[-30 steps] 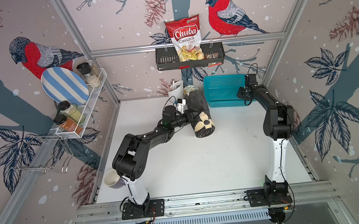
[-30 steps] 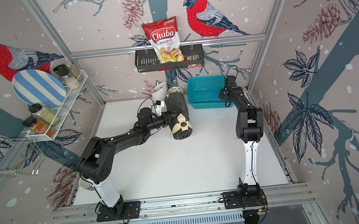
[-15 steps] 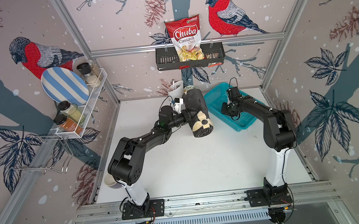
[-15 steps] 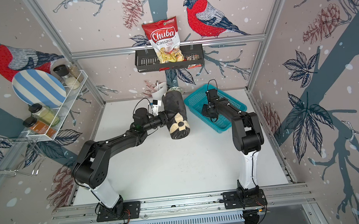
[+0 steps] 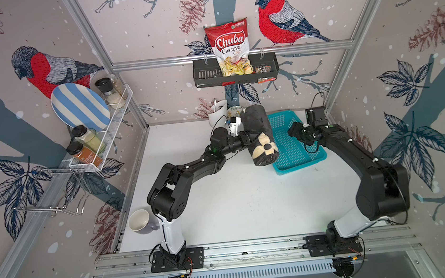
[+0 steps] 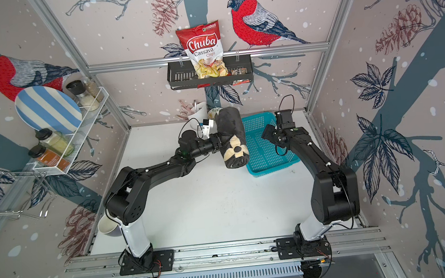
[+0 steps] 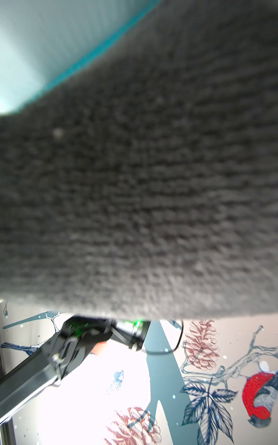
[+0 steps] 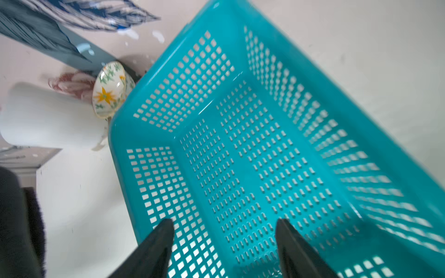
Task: Roll up the pillowcase
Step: Adjust the bin at the center of the board, then place the pillowcase in the bin.
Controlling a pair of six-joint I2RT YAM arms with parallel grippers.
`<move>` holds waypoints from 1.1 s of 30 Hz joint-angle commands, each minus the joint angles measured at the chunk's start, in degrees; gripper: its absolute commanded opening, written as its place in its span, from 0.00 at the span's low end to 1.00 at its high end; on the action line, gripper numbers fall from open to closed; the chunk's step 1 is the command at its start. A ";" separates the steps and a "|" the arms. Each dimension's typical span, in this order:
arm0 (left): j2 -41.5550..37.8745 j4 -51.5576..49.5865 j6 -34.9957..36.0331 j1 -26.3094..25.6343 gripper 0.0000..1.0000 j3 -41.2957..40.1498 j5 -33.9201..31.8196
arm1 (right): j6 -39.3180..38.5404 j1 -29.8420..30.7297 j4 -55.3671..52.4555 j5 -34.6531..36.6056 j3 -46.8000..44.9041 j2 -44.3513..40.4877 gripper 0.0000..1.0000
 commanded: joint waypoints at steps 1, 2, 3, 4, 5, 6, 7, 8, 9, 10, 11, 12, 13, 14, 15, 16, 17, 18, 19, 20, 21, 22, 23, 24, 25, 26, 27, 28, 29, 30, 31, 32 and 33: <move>4.40 4.19 -2.31 -2.29 0.33 5.98 -3.92 | -1.62 -2.79 2.57 1.29 -2.66 -4.78 0.97; 6.21 4.43 -3.01 -3.05 0.33 8.00 -4.69 | -1.98 -3.62 3.13 1.16 -3.33 -6.11 1.00; 8.39 4.75 -3.94 -3.85 0.33 10.46 -5.32 | -2.43 -4.57 3.59 1.16 -4.07 -7.36 1.00; 10.59 5.14 -4.91 -4.60 0.33 12.91 -5.81 | -3.08 -5.44 3.82 0.91 -4.39 -8.51 1.00; 12.46 5.51 -5.71 -5.25 0.33 15.33 -6.14 | -3.46 -6.10 3.87 1.14 -4.53 -9.42 1.00; 14.64 5.46 -6.72 -5.88 0.33 18.00 -6.72 | -3.67 -6.87 3.51 1.83 -4.45 -10.21 1.00; 16.63 5.43 -7.44 -6.51 0.33 20.58 -7.40 | -3.75 -7.42 3.25 2.42 -4.51 -11.23 1.00; 18.27 5.37 -7.86 -7.05 0.33 22.57 -7.96 | -3.75 -7.99 3.15 3.01 -4.53 -12.17 1.00; 20.15 5.16 -8.41 -7.64 0.33 25.15 -8.84 | -3.69 -8.50 3.06 3.72 -4.62 -13.20 1.00; 22.00 4.94 -8.86 -8.12 0.33 27.34 -9.77 | -3.34 -8.67 3.07 4.22 -4.77 -14.25 1.00; 23.66 4.65 -9.33 -8.52 0.33 29.45 -10.45 | -3.09 -8.91 3.11 4.27 -4.95 -15.01 1.00; 25.62 4.22 -9.91 -8.92 0.33 32.15 -11.04 | -2.77 -8.80 3.22 4.35 -5.42 -15.93 1.00; 27.47 3.32 -10.23 -9.26 0.33 34.68 -11.51 | -2.38 -8.82 3.50 4.41 -5.78 -16.22 1.00; 29.04 2.10 -10.41 -9.54 0.33 36.93 -12.03 | -2.25 -8.89 3.72 4.22 -6.25 -17.36 1.00; 30.60 0.86 -10.52 -9.89 0.33 39.04 -12.82 | -2.14 -8.80 3.79 4.00 -6.61 -18.20 1.00; 31.92 -0.31 -10.27 -10.16 0.33 40.83 -13.49 | -2.01 -8.75 3.75 3.83 -6.97 -18.68 1.00; 32.81 -1.84 -9.88 -10.42 0.33 42.22 -14.39 | -1.74 -8.76 3.84 3.64 -7.37 -19.05 1.00; 33.83 -3.53 -9.34 -10.61 0.33 43.57 -15.50 | -1.59 -8.77 4.08 3.34 -7.88 -19.52 1.00; 34.99 -4.96 -8.66 -10.80 0.33 44.99 -16.50 | -1.34 -8.71 4.31 3.20 -8.34 -19.91 1.00; 35.81 -6.70 -8.02 -10.89 0.34 46.23 -17.25 | -1.11 -8.72 4.51 3.19 -8.76 -20.21 1.00; 36.79 -8.39 -7.45 -11.01 0.33 47.51 -18.17 | -0.83 -8.76 4.91 3.09 -9.21 -20.55 1.00; 37.87 -9.39 -6.95 -11.15 0.33 48.81 -18.78 | -0.46 -8.90 5.22 2.95 -9.45 -20.74 1.00; 38.96 -11.29 -6.67 -11.24 0.33 50.27 -19.26 | -0.28 -8.93 5.34 2.76 -9.52 -20.76 1.00; 40.35 -13.68 -6.24 -11.39 0.34 52.66 -19.71 | -0.25 -9.02 5.38 2.67 -9.41 -20.92 1.00; 41.55 -15.55 -6.04 -11.49 0.34 54.46 -20.02 | -0.49 -9.07 5.08 2.88 -9.17 -20.86 1.00; 42.33 -17.08 -5.96 -11.63 0.34 55.39 -20.37 | -0.76 -9.10 4.59 3.20 -8.88 -20.86 1.00; 43.00 -18.60 -5.95 -11.81 0.38 56.23 -20.85 | -1.04 -9.03 4.14 3.76 -8.80 -21.07 1.00; 43.38 -19.60 -5.79 -11.93 0.45 56.50 -21.02 | -1.24 -9.02 4.04 4.19 -8.99 -21.41 1.00; 43.44 -20.46 -5.81 -11.94 0.54 56.43 -21.21 | -1.18 -9.02 4.08 4.64 -9.37 -21.80 1.00; 43.42 -21.55 -6.01 -12.03 0.71 56.35 -21.58 | -1.07 -9.02 4.31 5.06 -9.89 -22.30 1.00; 43.29 -22.24 -6.12 -12.03 0.79 56.13 -21.66 | -1.01 -9.09 4.66 5.32 -10.47 -22.80 1.00; 43.14 -22.73 -6.09 -12.03 0.84 56.01 -21.64 | -0.94 -9.11 4.87 5.54 -10.89 -22.95 1.00; 42.76 -23.41 -5.97 -12.12 0.90 55.68 -22.00 | -0.87 -9.13 4.89 5.65 -11.12 -23.10 1.00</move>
